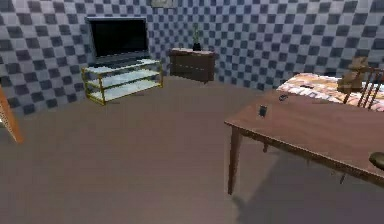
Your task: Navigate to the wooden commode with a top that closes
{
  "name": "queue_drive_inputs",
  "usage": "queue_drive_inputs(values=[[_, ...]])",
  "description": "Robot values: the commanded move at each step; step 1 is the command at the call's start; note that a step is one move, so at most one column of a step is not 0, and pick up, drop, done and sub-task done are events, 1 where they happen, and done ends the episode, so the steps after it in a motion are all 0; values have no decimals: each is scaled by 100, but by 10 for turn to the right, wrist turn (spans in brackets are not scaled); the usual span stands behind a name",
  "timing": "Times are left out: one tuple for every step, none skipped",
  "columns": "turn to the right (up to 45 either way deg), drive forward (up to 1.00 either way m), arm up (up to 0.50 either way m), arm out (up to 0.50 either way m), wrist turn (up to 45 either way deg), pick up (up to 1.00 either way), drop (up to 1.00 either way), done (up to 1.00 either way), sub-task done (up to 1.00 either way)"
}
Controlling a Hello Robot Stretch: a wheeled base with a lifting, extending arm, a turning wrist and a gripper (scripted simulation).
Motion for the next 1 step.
queue_drive_inputs(values=[[-60,0,0,0,0,0,0,0,0]])
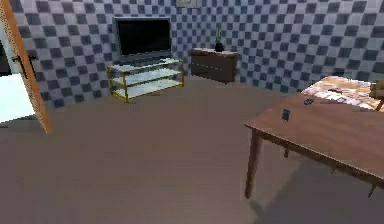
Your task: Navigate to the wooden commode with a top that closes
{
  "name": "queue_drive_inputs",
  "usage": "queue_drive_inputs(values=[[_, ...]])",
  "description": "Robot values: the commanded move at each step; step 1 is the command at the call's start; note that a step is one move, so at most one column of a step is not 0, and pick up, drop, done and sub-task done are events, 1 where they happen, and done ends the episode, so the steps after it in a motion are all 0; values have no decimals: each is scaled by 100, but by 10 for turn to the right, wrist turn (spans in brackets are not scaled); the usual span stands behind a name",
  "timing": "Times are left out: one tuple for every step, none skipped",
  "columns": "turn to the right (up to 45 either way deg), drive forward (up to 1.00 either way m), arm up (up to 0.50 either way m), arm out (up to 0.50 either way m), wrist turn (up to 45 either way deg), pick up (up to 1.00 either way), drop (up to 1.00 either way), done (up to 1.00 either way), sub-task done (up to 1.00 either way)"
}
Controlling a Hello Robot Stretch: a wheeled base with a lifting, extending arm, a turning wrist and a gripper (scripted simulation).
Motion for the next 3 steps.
queue_drive_inputs(values=[[0,55,0,0,0,0,0,0,0],[0,30,0,0,0,0,0,0,0],[-450,0,0,0,0,0,0,0,0]])
